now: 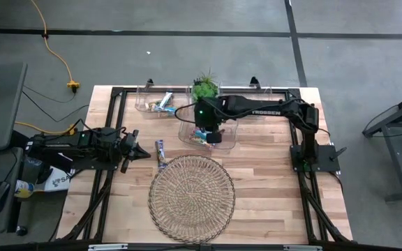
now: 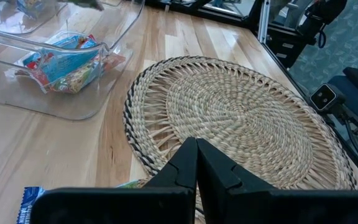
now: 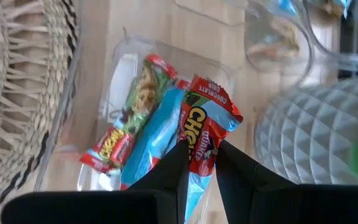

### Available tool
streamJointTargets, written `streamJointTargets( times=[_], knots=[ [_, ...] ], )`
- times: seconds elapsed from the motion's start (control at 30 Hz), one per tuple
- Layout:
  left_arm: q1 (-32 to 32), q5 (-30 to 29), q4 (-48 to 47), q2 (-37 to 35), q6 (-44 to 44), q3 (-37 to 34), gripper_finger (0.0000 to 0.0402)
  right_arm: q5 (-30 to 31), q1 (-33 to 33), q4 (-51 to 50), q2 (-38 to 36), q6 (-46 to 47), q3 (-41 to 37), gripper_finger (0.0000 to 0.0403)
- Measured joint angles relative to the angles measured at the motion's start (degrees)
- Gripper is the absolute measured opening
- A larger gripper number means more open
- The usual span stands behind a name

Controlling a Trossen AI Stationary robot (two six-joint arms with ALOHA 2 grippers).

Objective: Pick and place Granola Bars by type
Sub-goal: Put the red granola bar into the bottom transparent bin

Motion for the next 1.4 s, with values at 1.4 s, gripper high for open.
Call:
streamJointTargets(
  times=[1.4],
  knots=[
    [0.0, 0.1, 0.0, 0.0, 0.0, 0.0, 0.0001, -13.7, -0.2, 16.6, 2.5, -1.6, -12.1, 0.0062]
  ],
)
